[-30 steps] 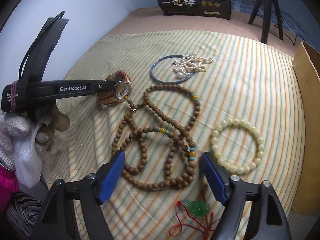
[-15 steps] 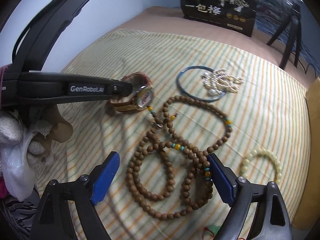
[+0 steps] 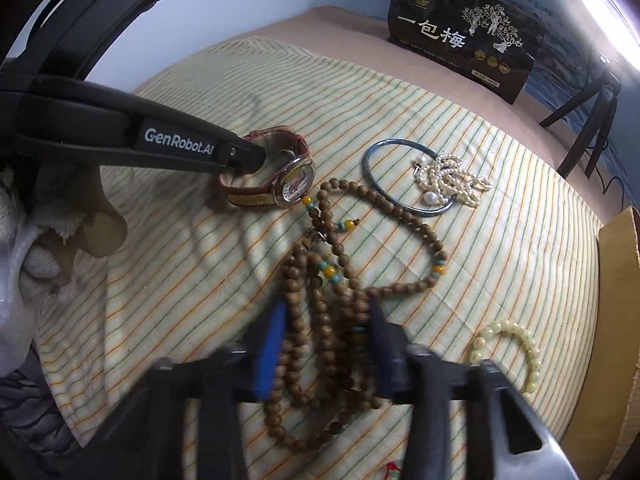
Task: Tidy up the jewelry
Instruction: 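Grasp the wooden bead mala with the right tool while the left tool lifts the watch, then carry the watch and the bead mala with both tools over the cardboard box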
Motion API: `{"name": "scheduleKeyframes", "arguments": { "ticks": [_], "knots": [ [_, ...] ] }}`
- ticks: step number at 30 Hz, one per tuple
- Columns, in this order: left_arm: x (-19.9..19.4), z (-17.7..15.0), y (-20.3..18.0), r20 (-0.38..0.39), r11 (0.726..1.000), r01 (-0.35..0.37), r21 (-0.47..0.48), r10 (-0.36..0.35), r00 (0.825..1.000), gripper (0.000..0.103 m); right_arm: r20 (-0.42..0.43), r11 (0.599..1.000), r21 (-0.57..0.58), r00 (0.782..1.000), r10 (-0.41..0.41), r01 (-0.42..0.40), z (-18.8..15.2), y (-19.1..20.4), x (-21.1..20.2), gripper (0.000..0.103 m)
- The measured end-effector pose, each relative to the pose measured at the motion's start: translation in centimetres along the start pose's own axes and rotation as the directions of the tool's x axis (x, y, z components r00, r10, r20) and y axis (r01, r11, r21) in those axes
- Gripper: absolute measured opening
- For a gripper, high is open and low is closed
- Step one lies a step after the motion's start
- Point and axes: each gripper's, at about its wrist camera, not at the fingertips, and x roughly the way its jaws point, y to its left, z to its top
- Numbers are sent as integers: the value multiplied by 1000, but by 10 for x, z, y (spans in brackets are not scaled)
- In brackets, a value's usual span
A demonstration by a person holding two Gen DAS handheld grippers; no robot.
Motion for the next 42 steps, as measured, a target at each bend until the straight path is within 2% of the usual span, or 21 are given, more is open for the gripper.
{"name": "scheduleKeyframes", "arguments": {
  "ticks": [3,6,13,23,33,42],
  "knots": [
    [-5,-2,0,6,1000,0,-2,0,1000,8,1,1000,6,1000,19,-19,-3,-4,-3,16],
    [-11,-5,-1,16,1000,1,1,-1,1000,8,8,998,28,999,47,-48,-7,-9,-9,11],
    [-32,-9,-8,56,1000,18,0,-18,998,8,54,996,64,997,55,-58,-10,-22,-31,11],
    [-68,-9,-31,139,998,64,-1,-63,988,8,150,993,100,987,53,-69,-20,-35,-83,11],
    [-108,-10,-58,227,992,127,12,-126,966,8,263,990,121,964,41,-76,-11,-55,-140,11],
    [-133,-11,-90,287,986,158,63,-169,943,8,351,982,182,936,-20,-47,-13,-89,-186,11]
  ]
}}
